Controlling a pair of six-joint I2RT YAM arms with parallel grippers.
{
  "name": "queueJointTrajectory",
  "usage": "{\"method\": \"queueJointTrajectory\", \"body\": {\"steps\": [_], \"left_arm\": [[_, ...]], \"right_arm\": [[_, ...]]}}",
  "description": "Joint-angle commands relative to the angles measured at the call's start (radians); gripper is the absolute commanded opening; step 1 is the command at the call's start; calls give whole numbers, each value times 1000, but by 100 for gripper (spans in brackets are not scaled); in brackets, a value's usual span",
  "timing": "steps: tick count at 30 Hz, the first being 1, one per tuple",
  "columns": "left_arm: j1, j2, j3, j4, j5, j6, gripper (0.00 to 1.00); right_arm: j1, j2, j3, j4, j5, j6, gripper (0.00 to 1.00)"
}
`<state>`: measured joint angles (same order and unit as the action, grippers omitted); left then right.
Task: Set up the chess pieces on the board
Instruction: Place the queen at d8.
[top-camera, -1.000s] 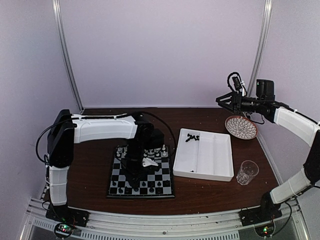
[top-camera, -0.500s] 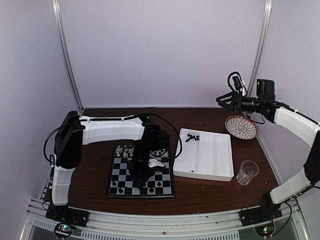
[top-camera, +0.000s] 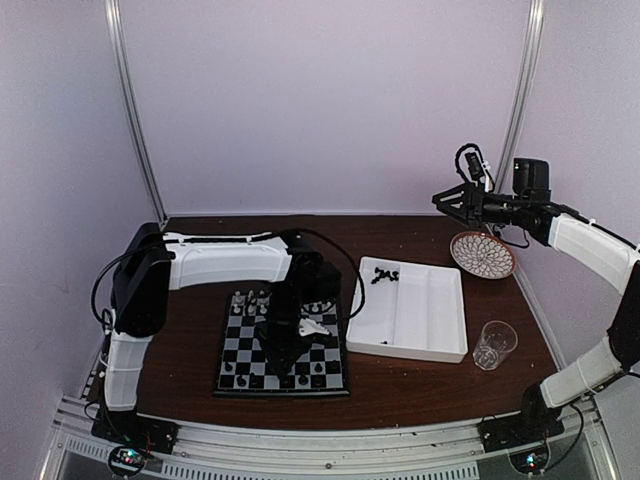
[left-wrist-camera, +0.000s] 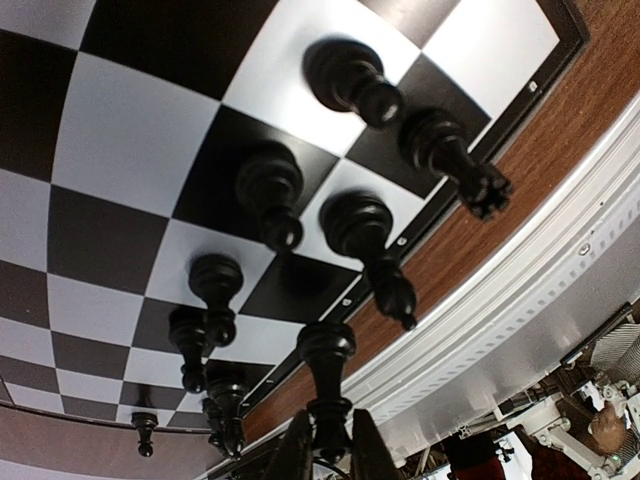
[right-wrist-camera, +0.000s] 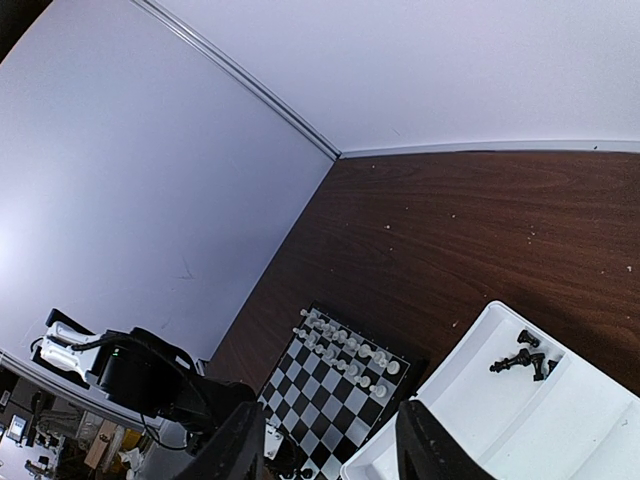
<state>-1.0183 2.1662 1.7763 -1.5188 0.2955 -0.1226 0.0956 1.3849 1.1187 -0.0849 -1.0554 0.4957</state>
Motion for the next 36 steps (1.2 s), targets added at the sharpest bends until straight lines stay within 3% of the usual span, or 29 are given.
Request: {"method": "queueJointTrajectory", "body": {"steps": [1,22,30,36], "left_arm": [[-6,15,26,10,-1,0,5],[-6,35,11,20,-36,-2,13],[-5,35,17,22,-39,-4,28],[-6,33,23,22,-24,-4,24]], "right_arm": [[2,-23,-20,30,5,-12,48],[3,-27,-23,29,7,-11,48],[3,-27,-24,30,9,-12,48],[3,-27,-25,28,10,-14,47]]}}
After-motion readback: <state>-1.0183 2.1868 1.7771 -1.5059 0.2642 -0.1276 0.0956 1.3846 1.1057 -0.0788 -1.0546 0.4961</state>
